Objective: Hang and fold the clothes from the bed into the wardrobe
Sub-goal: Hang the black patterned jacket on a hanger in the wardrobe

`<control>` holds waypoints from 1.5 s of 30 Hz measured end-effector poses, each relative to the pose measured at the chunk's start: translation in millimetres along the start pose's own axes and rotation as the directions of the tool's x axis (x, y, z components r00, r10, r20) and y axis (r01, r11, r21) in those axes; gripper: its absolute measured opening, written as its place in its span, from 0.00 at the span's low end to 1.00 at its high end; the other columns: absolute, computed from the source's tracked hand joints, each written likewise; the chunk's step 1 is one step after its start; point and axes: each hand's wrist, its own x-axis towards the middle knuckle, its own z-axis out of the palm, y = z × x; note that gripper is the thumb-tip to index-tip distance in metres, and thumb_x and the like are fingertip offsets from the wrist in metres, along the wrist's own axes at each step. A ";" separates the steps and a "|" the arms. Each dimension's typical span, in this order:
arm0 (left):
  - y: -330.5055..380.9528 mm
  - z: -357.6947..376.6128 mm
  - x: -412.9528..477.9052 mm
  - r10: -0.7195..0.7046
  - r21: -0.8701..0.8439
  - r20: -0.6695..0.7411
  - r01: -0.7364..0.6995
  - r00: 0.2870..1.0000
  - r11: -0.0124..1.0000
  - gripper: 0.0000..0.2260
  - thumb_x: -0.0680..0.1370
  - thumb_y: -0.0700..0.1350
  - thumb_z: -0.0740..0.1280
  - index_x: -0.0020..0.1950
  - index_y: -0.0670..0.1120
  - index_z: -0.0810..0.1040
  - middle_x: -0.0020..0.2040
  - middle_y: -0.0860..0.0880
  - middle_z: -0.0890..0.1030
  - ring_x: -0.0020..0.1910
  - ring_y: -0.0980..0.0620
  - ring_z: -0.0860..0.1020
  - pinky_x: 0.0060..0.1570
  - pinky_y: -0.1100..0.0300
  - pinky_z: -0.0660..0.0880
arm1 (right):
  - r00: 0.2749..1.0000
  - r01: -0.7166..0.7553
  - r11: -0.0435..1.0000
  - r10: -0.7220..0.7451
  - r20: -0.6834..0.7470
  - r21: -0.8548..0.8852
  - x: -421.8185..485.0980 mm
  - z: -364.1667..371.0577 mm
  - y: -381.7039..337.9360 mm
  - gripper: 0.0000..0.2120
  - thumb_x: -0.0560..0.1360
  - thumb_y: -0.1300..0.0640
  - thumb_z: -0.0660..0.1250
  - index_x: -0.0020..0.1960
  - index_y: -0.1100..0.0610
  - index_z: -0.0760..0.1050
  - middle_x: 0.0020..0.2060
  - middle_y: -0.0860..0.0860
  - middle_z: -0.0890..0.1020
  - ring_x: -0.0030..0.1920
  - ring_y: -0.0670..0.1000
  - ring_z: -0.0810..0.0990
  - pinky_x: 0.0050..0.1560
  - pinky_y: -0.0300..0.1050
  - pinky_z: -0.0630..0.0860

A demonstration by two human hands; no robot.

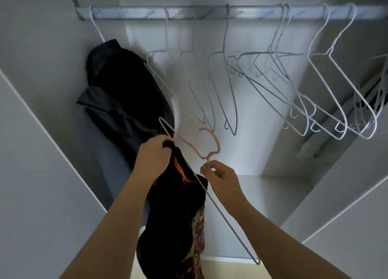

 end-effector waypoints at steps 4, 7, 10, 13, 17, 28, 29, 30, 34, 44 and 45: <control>3.1 -7.7 -3.3 0.029 0.155 0.004 -0.029 1.000 0.988 0.10 0.77 0.39 0.59 0.52 0.48 0.78 0.46 0.48 0.80 0.42 0.48 0.78 0.43 0.56 0.73 | 1.000 0.019 1.000 -0.019 -0.001 -0.016 -3.9 -11.0 10.6 0.15 0.74 0.65 0.64 0.30 0.64 0.65 0.23 0.46 0.63 0.23 0.43 0.59 0.29 0.35 0.57; 5.4 -5.2 -6.0 -0.042 0.067 0.016 0.041 0.999 0.997 0.09 0.78 0.39 0.57 0.49 0.50 0.74 0.41 0.47 0.78 0.41 0.46 0.78 0.45 0.50 0.76 | 1.000 -0.014 0.999 0.013 0.027 0.031 0.0 -16.3 7.9 0.12 0.73 0.63 0.66 0.34 0.62 0.67 0.26 0.45 0.67 0.25 0.43 0.62 0.30 0.35 0.61; 5.7 3.3 -3.7 -0.177 -0.100 0.055 0.182 0.983 0.978 0.10 0.79 0.39 0.55 0.43 0.52 0.72 0.43 0.48 0.76 0.42 0.47 0.76 0.45 0.50 0.78 | 1.000 -0.027 1.000 0.027 -0.003 -0.016 -1.2 -22.8 8.3 0.20 0.74 0.58 0.68 0.31 0.58 0.60 0.21 0.44 0.62 0.22 0.43 0.59 0.27 0.32 0.58; 8.0 10.2 1.2 -0.325 -0.333 0.179 0.368 0.929 0.868 0.12 0.79 0.35 0.55 0.43 0.49 0.72 0.46 0.44 0.76 0.44 0.47 0.76 0.40 0.54 0.77 | 0.992 0.019 0.999 -0.025 -0.123 -0.049 -6.3 -33.9 16.8 0.24 0.77 0.54 0.65 0.28 0.55 0.55 0.17 0.44 0.60 0.21 0.44 0.59 0.26 0.32 0.57; 7.0 24.7 12.4 -0.379 -0.354 0.226 0.438 0.898 0.827 0.08 0.80 0.36 0.56 0.55 0.43 0.72 0.51 0.41 0.76 0.50 0.43 0.75 0.43 0.52 0.76 | 0.959 0.079 0.997 -0.080 -0.271 -0.013 -9.3 -45.6 29.6 0.20 0.78 0.54 0.62 0.31 0.62 0.66 0.25 0.52 0.69 0.24 0.47 0.66 0.29 0.41 0.67; -7.8 20.8 45.2 -0.576 -0.603 0.167 0.545 0.800 0.583 0.01 0.72 0.38 0.62 0.40 0.41 0.72 0.36 0.44 0.71 0.38 0.47 0.70 0.42 0.54 0.68 | 0.983 -0.053 0.986 0.080 -0.167 0.158 -18.9 -72.7 25.0 0.18 0.78 0.56 0.63 0.30 0.60 0.73 0.17 0.43 0.60 0.19 0.43 0.57 0.23 0.32 0.56; -13.3 19.6 47.0 -0.580 -0.593 0.163 0.549 0.798 0.589 0.02 0.72 0.38 0.62 0.42 0.40 0.73 0.38 0.43 0.74 0.38 0.46 0.72 0.43 0.54 0.69 | 0.983 -0.064 0.984 0.090 -0.157 0.166 -19.2 -74.3 23.4 0.19 0.78 0.55 0.63 0.29 0.60 0.71 0.18 0.44 0.60 0.20 0.43 0.57 0.23 0.33 0.57; -17.8 18.2 48.1 -0.578 -0.572 0.161 0.553 0.800 0.606 0.05 0.72 0.39 0.63 0.45 0.39 0.75 0.41 0.42 0.77 0.41 0.44 0.75 0.46 0.54 0.72 | 0.985 -0.078 0.982 0.102 -0.138 0.170 -19.3 -75.8 21.7 0.20 0.78 0.55 0.63 0.28 0.59 0.69 0.18 0.45 0.61 0.20 0.43 0.57 0.23 0.33 0.57; -26.2 12.3 56.2 -0.540 -0.457 0.157 0.545 0.827 0.703 0.15 0.75 0.43 0.66 0.58 0.36 0.76 0.53 0.37 0.79 0.53 0.38 0.78 0.57 0.48 0.75 | 0.992 -0.128 0.974 0.126 0.021 0.187 -19.3 -81.0 14.2 0.22 0.78 0.55 0.63 0.26 0.59 0.65 0.18 0.47 0.61 0.19 0.44 0.57 0.22 0.33 0.56; -18.6 -0.9 50.0 -0.369 -0.215 -0.202 0.326 0.907 0.920 0.06 0.79 0.43 0.56 0.49 0.42 0.71 0.37 0.46 0.70 0.33 0.51 0.67 0.31 0.59 0.65 | 0.982 -0.125 0.992 0.125 0.138 -0.007 -15.1 -79.8 -2.6 0.23 0.78 0.53 0.63 0.25 0.56 0.66 0.16 0.45 0.63 0.19 0.43 0.59 0.22 0.31 0.59; -16.9 1.7 44.4 -0.287 -0.100 -0.236 0.270 0.928 0.958 0.07 0.79 0.43 0.57 0.52 0.44 0.72 0.38 0.46 0.72 0.34 0.50 0.70 0.33 0.59 0.66 | 0.984 -0.117 0.993 0.118 0.132 -0.019 -15.3 -78.5 -3.6 0.23 0.78 0.53 0.63 0.25 0.56 0.66 0.16 0.44 0.63 0.18 0.42 0.60 0.22 0.30 0.59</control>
